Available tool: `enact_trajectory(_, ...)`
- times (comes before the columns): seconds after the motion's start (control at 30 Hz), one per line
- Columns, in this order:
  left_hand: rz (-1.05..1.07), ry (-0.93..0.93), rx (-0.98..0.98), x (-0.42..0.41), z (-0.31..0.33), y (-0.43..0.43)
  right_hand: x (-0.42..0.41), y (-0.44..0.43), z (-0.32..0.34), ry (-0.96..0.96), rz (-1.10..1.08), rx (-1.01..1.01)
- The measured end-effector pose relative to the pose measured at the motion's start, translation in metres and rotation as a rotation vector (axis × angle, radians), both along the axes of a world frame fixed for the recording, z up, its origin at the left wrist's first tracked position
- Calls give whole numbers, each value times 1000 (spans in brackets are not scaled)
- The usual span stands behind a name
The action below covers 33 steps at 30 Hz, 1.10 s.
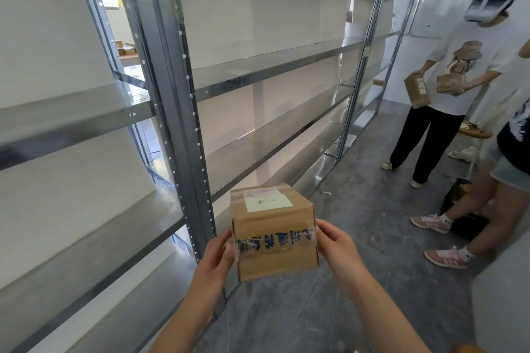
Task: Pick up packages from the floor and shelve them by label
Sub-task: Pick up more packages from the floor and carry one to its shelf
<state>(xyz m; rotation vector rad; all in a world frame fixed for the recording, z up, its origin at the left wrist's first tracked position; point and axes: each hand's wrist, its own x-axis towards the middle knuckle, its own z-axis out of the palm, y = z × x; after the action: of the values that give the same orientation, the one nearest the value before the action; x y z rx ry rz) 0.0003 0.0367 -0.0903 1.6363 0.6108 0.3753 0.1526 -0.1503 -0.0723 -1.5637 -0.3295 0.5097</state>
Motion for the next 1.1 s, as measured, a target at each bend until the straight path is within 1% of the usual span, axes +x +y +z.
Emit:
enact_trajectory(0.13, -38, -67, 51, -8, 6, 9, -7, 7, 3, 68, -1, -7)
enact_trajectory(0.23, -77, -72, 84, -13, 10, 18, -11, 12, 5, 106, -1, 5)
enact_trajectory(0.37, -93, -135, 82, -22, 13, 26, -15, 21, 9, 144, 17, 79)
enact_trajectory(0.67, -37, -205, 19, -39, 24, 27, -18, 25, 11, 120, 116, 193)
enact_trajectory(0.8, 47, -222, -29, -46, 29, 21, -20, 30, 8, 126, 177, 216)
enact_trajectory(0.93, 155, -297, -103, -61, 37, 8, -27, 33, 6, 154, 249, 254)
enact_trajectory(1.1, 304, -271, -58, -96, 47, -22, -48, 35, 6, 162, 375, 284)
